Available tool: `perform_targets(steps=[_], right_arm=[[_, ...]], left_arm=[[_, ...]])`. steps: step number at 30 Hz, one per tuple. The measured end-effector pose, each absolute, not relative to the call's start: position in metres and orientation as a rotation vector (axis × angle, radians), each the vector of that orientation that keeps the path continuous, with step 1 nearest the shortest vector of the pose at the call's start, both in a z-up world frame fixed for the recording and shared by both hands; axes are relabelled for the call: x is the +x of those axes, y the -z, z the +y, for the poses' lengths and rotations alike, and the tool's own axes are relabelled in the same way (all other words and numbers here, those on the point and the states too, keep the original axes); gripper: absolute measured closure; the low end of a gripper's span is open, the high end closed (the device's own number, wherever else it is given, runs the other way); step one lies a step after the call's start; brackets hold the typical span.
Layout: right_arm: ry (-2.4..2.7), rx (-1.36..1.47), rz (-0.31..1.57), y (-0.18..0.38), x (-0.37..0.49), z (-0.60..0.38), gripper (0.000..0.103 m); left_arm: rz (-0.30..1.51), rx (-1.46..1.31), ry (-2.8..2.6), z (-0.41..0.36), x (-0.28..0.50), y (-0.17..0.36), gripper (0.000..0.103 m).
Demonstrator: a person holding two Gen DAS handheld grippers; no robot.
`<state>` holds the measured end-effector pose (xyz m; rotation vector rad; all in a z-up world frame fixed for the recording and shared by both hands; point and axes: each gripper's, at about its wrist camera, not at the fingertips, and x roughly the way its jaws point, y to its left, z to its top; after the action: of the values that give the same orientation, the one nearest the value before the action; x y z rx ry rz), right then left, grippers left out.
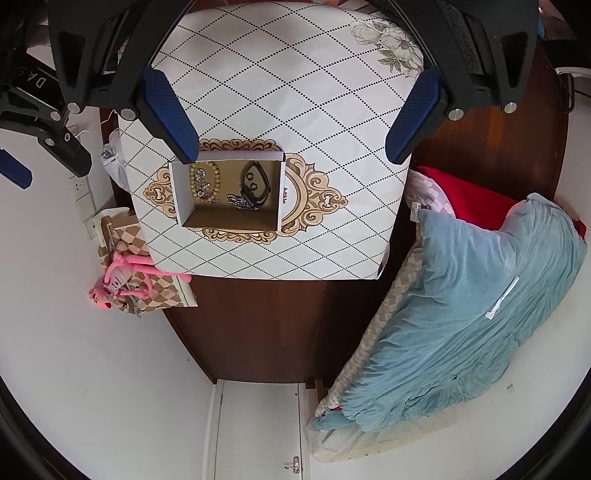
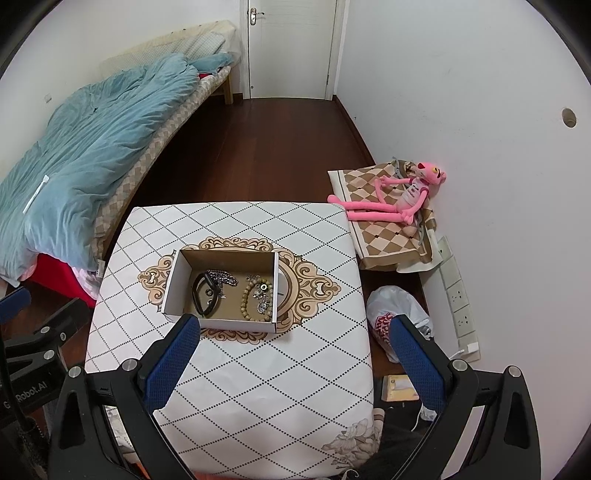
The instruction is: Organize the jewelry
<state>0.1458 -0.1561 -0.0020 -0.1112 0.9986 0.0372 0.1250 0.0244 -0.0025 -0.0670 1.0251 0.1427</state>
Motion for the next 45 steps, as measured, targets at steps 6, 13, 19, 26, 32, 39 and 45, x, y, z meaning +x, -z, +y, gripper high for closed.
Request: perform_targets(steps=[6,13,19,26,32,39,45], right_arm=[[-0.039,-0.111,1.002,0.0036,0.1435,-0.1555,0.0],[-0.042,-0.11,1.003,0.0048,0.1404,-0.1543,0.0],[-0.048,-0.114,1.004,0.0048,0.1394,-0.1536,0.0],[-0.053,-0.12,1.007,0.0031,0.1416,-0.1545,0.0],[-0.053,-0.12,1.007,0.0019,0.1421,-0.155,0.0],[-0.056,-0.119,1.008,0.0015,0.1423,-0.1559,0.0],[-0.059,-0.119,1.009,0.0007,0.1432,-0.1564,0.0]], left_arm=[[1.025,-0.069,-0.139,0.0243,0.1244,0.0019,0.0],[1.024,-0.062,-0.141,0.0231,0.1236,0.0016,0.0],[1.025,-0.062,-0.139,0.0231,0.1231,0.0017,0.0],[1.027,-0.06,-0.142,0.0242,0.1209,0.0013,0.0],[1.024,-0.059,-0.144,0.0266,0.1189,0.002,0.0],[1.025,-0.061,-0.143,0.0268,0.1184,0.002,0.0],[1.03,-0.062,-0.145,0.027,0.1182,0.0018,0.0]])
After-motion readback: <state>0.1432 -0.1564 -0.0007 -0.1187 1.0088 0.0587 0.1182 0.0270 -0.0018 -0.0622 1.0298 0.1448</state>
